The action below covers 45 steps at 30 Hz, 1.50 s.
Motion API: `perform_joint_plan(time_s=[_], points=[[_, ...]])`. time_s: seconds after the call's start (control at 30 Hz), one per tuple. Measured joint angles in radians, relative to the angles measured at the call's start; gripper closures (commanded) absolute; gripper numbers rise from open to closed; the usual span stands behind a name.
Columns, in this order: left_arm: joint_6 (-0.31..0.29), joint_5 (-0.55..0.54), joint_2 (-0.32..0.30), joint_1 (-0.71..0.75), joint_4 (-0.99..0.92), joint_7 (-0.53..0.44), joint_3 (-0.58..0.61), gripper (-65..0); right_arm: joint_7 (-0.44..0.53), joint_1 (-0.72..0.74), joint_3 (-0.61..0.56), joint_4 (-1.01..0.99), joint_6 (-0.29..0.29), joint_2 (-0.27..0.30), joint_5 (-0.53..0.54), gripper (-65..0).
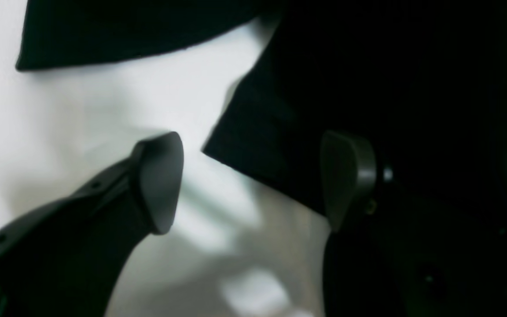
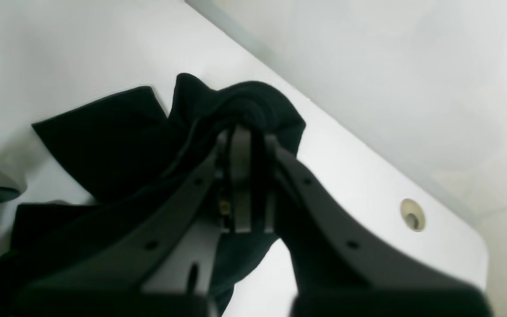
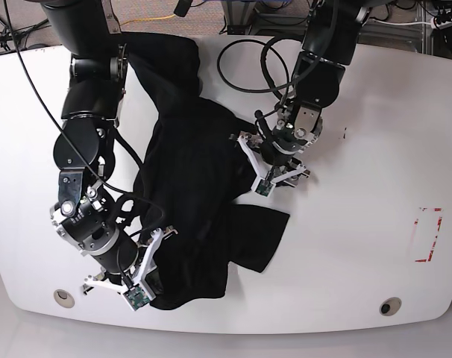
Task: Fold the T-shirt properly
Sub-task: 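Reach the left gripper down and grasp another edge of the shirt, then lift the shirt with both grippers and shake it out, spreading it flat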
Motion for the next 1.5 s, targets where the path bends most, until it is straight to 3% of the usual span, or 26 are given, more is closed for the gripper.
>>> perform_joint_plan(time_s=[0.2,0.23,0.5,0.57,0.77,1.07,1.23,1.4,1.5], points=[[-0.003,-0.006,0.001,-0.019,-0.047,-0.025,0.043,-1.1,-0.004,-0.011,0.002,0.022,0.0,0.008,0.0,0.0],[-0.003,-0.006,0.005,-0.018,-0.053,-0.036,0.043,0.0,-0.005,-0.011,0.002,0.023,0.0,0.008,0.0,0.0],[-0.008,-0.007,0.005,-0.014,-0.046,-0.036,0.032,0.0,-0.005,-0.01,0.003,0.023,0.0,0.01,0.0,0.0],[-0.019,-0.006,0.0,0.004,0.005,0.02,-0.009,0.0,-0.006,-0.01,0.006,0.023,0.0,0.01,0.0,0.0],[0.008,0.021,-0.074,0.071,0.238,0.08,-0.144,0.0,-0.014,0.044,0.049,0.016,0.0,0.027,-0.008,0.0],[-0.01,0.003,-0.177,0.048,0.559,0.208,-0.277,0.0,-0.01,0.174,0.037,-0.048,0.004,0.065,-0.002,0.0],[-0.014,0.0,-0.253,-0.05,0.624,0.262,-0.328,0.0,-0.013,0.298,0.036,-0.159,0.005,0.063,0.0,0.0],[-0.005,0.01,-0.275,-0.201,0.658,0.332,-0.422,-5.4,-0.009,0.422,0.035,-0.224,0.007,0.066,-0.001,0.0],[-0.063,0.006,-0.312,-0.318,0.658,0.365,-0.438,-5.4,-0.015,0.509,-0.015,-0.26,-0.003,0.077,-0.013,0.0]])
